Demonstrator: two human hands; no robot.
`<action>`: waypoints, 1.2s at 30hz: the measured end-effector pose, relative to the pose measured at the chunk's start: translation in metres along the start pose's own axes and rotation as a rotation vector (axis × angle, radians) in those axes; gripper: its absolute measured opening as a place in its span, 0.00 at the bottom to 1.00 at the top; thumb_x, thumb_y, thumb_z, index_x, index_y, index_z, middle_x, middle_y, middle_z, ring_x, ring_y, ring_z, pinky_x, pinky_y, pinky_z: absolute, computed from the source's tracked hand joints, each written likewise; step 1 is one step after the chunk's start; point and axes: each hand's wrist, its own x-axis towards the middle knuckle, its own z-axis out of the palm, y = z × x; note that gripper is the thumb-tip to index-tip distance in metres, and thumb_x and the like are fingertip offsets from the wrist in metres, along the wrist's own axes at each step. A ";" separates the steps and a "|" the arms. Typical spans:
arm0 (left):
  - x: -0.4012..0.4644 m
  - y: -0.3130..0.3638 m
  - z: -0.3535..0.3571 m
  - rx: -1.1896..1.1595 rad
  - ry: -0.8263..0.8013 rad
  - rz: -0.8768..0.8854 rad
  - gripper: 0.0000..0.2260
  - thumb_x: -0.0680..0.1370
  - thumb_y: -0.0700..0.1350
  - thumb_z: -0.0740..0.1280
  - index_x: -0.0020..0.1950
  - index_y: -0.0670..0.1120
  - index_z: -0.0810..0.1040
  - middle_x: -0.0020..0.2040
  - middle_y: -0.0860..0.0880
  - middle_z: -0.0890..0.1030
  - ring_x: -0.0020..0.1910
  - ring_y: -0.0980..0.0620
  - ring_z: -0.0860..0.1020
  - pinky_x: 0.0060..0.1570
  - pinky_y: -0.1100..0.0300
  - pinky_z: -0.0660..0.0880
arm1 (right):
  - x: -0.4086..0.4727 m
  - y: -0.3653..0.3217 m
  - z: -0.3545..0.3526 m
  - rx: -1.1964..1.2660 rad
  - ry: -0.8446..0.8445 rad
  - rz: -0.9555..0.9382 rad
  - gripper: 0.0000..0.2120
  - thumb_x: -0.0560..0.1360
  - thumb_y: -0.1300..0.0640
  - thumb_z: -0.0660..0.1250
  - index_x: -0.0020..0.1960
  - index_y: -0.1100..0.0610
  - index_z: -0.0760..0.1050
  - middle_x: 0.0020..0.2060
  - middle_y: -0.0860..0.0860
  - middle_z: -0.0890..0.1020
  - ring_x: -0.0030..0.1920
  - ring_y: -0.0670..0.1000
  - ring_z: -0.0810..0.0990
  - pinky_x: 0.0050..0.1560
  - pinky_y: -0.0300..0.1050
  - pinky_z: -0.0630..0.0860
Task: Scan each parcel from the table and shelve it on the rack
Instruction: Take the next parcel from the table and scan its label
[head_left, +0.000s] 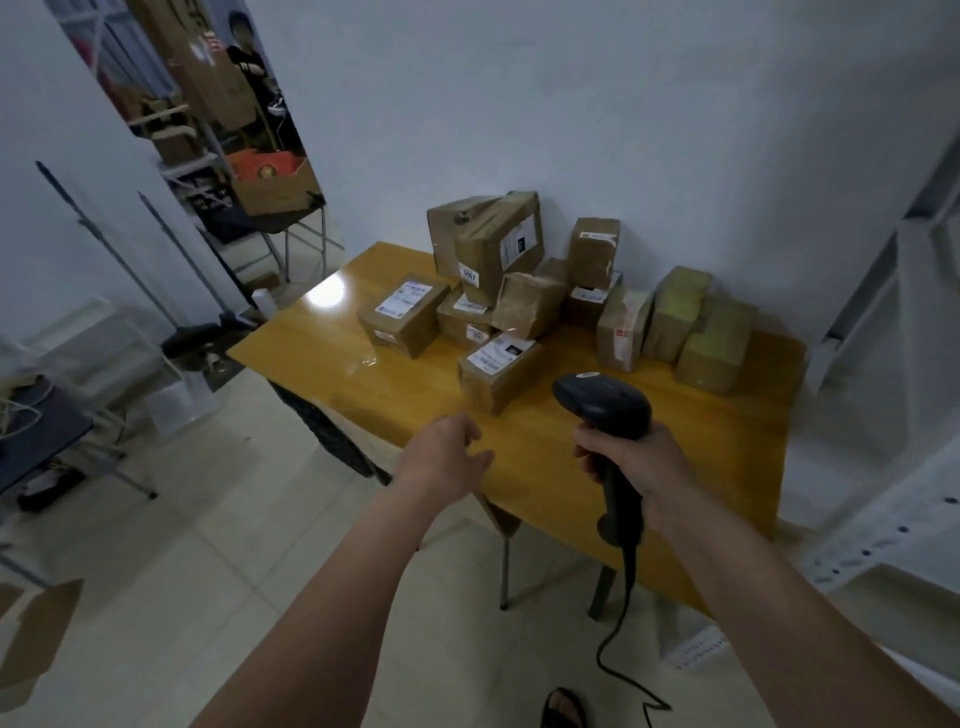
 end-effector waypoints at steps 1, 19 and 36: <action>0.017 -0.001 -0.002 0.010 -0.009 -0.003 0.16 0.78 0.53 0.67 0.64 0.49 0.74 0.60 0.50 0.75 0.57 0.50 0.75 0.53 0.57 0.75 | 0.013 -0.004 0.004 -0.004 -0.002 0.008 0.03 0.72 0.65 0.72 0.41 0.62 0.80 0.34 0.56 0.82 0.35 0.54 0.78 0.39 0.47 0.76; 0.230 -0.046 0.032 -0.021 -0.178 -0.053 0.49 0.68 0.54 0.78 0.78 0.45 0.51 0.74 0.43 0.60 0.73 0.43 0.59 0.70 0.50 0.62 | 0.153 -0.025 0.072 -0.047 0.155 0.152 0.04 0.72 0.62 0.73 0.45 0.61 0.80 0.35 0.54 0.83 0.35 0.50 0.79 0.39 0.44 0.77; 0.327 -0.052 0.076 0.111 -0.355 0.074 0.57 0.66 0.62 0.75 0.78 0.39 0.41 0.72 0.40 0.61 0.71 0.40 0.61 0.68 0.47 0.63 | 0.224 -0.026 0.116 -0.005 0.412 0.224 0.04 0.71 0.65 0.72 0.45 0.65 0.81 0.33 0.55 0.81 0.31 0.49 0.76 0.34 0.40 0.73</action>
